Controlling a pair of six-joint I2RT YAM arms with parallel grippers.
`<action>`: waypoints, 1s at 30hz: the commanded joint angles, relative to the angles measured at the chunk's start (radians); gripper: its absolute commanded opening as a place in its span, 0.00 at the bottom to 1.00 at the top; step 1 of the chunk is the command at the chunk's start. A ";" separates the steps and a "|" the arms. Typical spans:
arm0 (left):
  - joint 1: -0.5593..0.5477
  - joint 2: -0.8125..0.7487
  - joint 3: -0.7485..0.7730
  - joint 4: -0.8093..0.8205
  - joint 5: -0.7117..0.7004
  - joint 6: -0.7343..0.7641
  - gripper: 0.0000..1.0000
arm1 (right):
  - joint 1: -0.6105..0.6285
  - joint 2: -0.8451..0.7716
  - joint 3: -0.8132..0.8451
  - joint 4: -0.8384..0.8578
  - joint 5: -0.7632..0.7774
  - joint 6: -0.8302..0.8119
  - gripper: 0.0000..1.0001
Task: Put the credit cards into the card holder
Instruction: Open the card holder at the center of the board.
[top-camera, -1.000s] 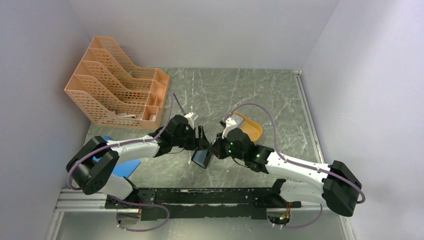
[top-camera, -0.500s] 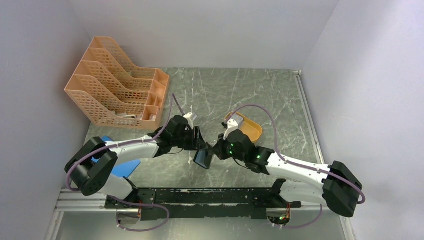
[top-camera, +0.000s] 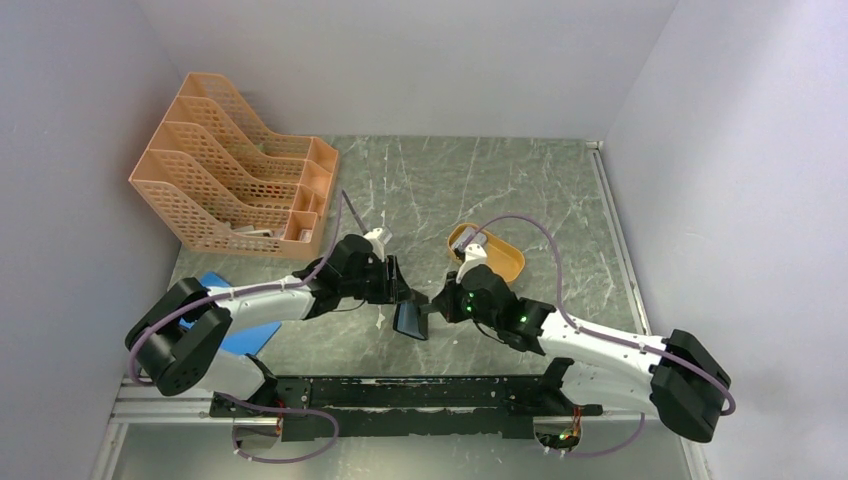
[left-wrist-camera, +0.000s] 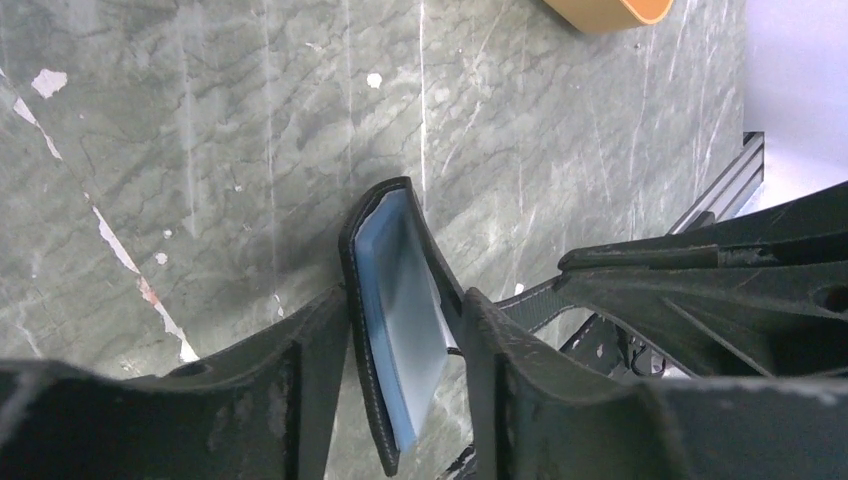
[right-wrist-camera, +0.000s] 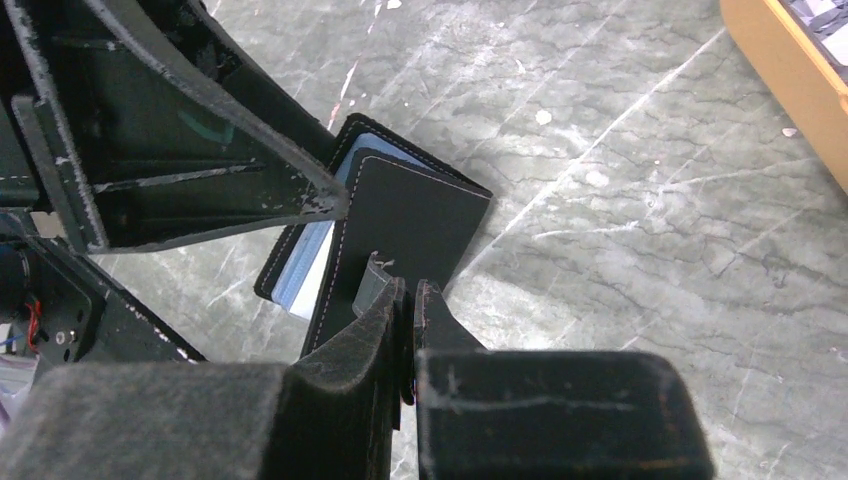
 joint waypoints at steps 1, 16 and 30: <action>-0.004 -0.034 -0.021 0.051 0.027 -0.003 0.53 | -0.009 -0.024 -0.020 -0.012 0.030 0.015 0.00; -0.004 -0.068 -0.054 0.058 0.006 -0.003 0.64 | -0.021 -0.066 -0.054 -0.018 0.057 0.039 0.00; -0.004 -0.055 -0.077 0.146 0.081 -0.013 0.41 | -0.029 -0.075 -0.081 -0.106 0.114 0.117 0.00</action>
